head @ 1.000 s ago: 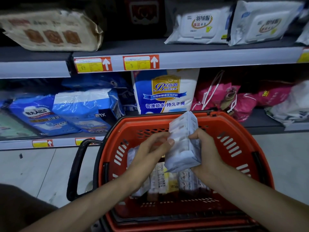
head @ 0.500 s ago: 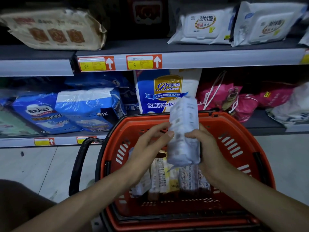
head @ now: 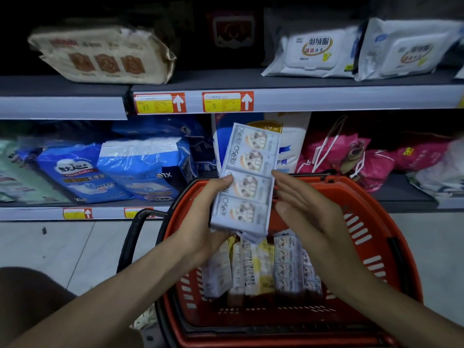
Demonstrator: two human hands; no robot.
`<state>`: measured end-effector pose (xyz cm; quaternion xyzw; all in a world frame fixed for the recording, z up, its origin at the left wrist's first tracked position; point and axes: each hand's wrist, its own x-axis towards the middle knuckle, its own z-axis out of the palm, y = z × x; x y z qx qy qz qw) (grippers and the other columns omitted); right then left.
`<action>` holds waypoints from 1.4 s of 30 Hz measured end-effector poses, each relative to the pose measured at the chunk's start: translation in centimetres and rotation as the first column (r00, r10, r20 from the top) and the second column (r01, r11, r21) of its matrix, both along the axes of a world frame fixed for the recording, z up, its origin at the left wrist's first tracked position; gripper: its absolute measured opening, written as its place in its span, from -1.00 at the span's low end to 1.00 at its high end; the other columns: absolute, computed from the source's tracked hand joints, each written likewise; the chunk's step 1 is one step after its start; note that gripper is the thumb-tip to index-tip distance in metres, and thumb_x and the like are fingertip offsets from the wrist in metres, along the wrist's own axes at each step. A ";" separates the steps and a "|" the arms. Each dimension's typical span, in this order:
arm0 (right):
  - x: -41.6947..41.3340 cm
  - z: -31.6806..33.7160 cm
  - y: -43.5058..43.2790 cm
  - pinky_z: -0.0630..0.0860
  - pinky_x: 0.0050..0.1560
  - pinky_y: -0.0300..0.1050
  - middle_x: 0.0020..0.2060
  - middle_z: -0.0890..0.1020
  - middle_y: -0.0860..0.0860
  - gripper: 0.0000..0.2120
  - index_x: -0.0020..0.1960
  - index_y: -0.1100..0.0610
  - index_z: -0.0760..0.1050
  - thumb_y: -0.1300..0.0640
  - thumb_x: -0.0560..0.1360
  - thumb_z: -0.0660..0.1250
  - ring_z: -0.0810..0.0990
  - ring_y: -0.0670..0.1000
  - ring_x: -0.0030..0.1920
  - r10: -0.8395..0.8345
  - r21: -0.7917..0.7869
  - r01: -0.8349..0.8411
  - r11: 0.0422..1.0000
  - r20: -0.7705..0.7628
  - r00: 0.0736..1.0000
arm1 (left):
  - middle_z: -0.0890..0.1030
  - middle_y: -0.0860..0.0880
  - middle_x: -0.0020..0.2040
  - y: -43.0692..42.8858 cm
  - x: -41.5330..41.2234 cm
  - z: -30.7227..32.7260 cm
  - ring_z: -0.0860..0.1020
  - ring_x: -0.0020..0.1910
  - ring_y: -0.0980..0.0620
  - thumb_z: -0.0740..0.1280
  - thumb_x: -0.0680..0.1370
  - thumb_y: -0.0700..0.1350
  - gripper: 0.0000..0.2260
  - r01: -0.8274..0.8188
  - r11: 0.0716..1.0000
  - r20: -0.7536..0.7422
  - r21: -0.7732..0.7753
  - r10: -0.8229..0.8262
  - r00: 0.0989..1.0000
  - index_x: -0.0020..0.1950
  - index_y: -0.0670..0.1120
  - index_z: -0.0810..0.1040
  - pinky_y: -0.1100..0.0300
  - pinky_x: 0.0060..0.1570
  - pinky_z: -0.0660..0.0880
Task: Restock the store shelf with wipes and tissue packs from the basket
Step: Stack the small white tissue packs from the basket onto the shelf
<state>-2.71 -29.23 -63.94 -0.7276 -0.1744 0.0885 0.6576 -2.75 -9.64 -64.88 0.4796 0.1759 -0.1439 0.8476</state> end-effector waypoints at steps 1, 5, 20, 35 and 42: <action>-0.2 0.3 0.1 0.45 0.30 -0.39 0.43 0.46 -0.32 -0.51 0.51 -0.19 0.37 -0.03 0.60 0.35 0.42 -0.27 0.43 0.013 -0.039 -0.012 0.999 0.028 1.000 | 0.75 -0.08 -0.03 0.1 0.0 0.4 0.71 -0.16 0.02 0.32 0.52 0.07 -0.72 -0.007 1.000 0.008 -0.006 0.007 1.000 -0.15 0.00 0.80 0.06 -0.05 0.54; -0.5 1.0 0.2 0.38 0.38 -0.39 0.54 0.28 -0.35 -0.39 0.57 -0.21 0.25 -0.01 0.59 0.38 0.25 -0.29 0.53 0.083 -0.246 -0.020 0.969 0.246 0.966 | 0.74 -0.11 0.06 0.2 -0.2 1.9 0.71 -0.05 -0.04 0.33 0.51 0.06 -0.72 -0.039 0.998 0.066 0.038 0.037 0.997 0.03 -0.02 0.77 0.04 -0.02 0.57; 0.5 5.8 2.8 0.03 0.43 -0.57 0.65 0.04 0.07 -0.24 0.62 0.07 0.22 -0.06 0.51 0.42 0.00 -0.20 0.62 0.190 -0.445 0.206 0.871 0.694 0.695 | 0.67 -0.22 0.26 1.8 -2.0 8.7 0.66 0.23 -0.22 0.38 0.61 0.00 -0.61 -0.105 0.985 0.350 0.135 0.052 0.935 0.41 -0.11 0.56 -0.06 0.10 0.67; 2.2 17.5 6.0 0.59 0.24 -0.13 0.38 0.58 -0.15 -0.26 0.52 0.04 0.36 0.52 0.46 0.41 0.54 -0.11 0.39 0.062 0.249 -0.151 0.957 0.333 0.941 | 0.66 0.07 0.33 5.9 -2.1 19.6 0.59 0.34 0.09 0.26 0.54 -0.28 -0.47 -0.266 0.808 0.680 0.526 -0.212 0.702 0.50 0.03 0.50 0.16 0.12 0.60; 4.0 23.0 8.7 0.59 0.27 -0.09 0.32 0.62 -0.13 -0.40 0.52 0.00 0.38 0.23 0.51 0.39 0.59 -0.08 0.34 -0.003 0.352 -0.168 0.921 0.437 0.899 | 0.68 0.19 0.25 5.7 -0.2 24.7 0.63 0.17 0.26 0.45 0.59 -0.26 -0.39 -0.452 0.658 0.766 0.602 -0.315 0.560 0.58 0.10 0.39 0.29 0.01 0.57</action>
